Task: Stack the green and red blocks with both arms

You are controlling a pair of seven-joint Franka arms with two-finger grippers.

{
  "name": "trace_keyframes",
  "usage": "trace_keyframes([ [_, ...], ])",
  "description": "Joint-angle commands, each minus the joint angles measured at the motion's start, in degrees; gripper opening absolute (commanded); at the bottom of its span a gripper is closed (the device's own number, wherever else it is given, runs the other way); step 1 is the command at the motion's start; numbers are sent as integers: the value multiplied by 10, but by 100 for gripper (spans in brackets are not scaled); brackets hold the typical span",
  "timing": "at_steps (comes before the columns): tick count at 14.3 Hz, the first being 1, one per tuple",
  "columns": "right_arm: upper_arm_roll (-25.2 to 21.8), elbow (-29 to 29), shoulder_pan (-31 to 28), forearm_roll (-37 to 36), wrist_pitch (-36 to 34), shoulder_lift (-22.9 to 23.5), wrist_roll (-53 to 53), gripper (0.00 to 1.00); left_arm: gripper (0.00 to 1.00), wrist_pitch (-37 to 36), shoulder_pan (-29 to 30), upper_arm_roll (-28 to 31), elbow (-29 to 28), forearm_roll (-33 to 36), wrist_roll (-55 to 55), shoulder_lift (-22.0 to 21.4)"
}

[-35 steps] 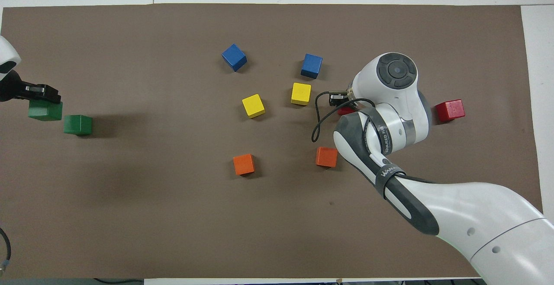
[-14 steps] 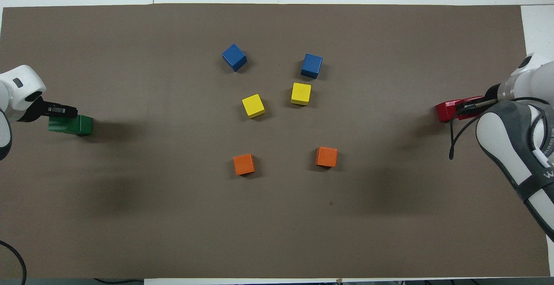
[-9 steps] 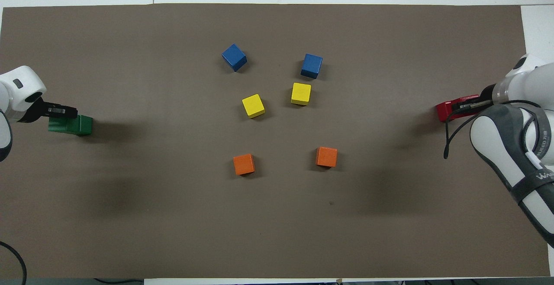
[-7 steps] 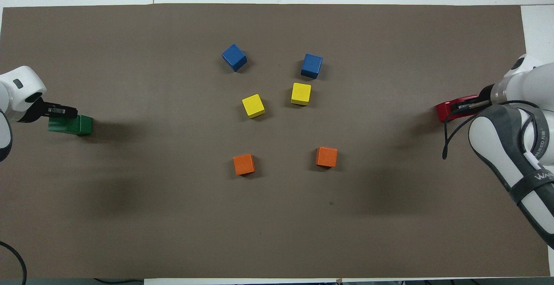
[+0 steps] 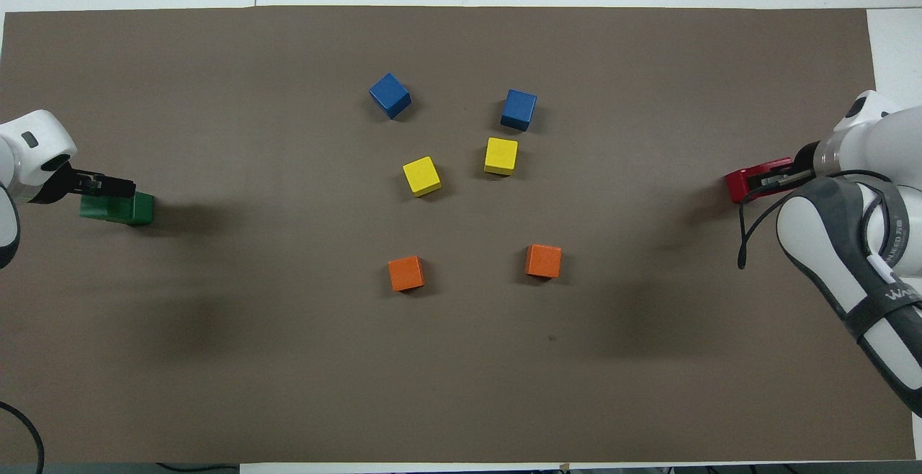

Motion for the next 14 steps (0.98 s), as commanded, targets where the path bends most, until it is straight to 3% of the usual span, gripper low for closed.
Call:
trace_keyframes([
  [1, 4, -21, -5, -1, 15, -12, -10, 0, 100, 4, 2, 0, -10, -10, 14, -17],
  [8, 3, -26, -5, 3, 24, -10, -5, 0, 100, -105, -18, -1, 102, -10, -6, -18],
  [14, 4, -27, -5, 3, 24, -10, 8, 0, 100, -145, -41, -6, 115, -7, -146, -72],
])
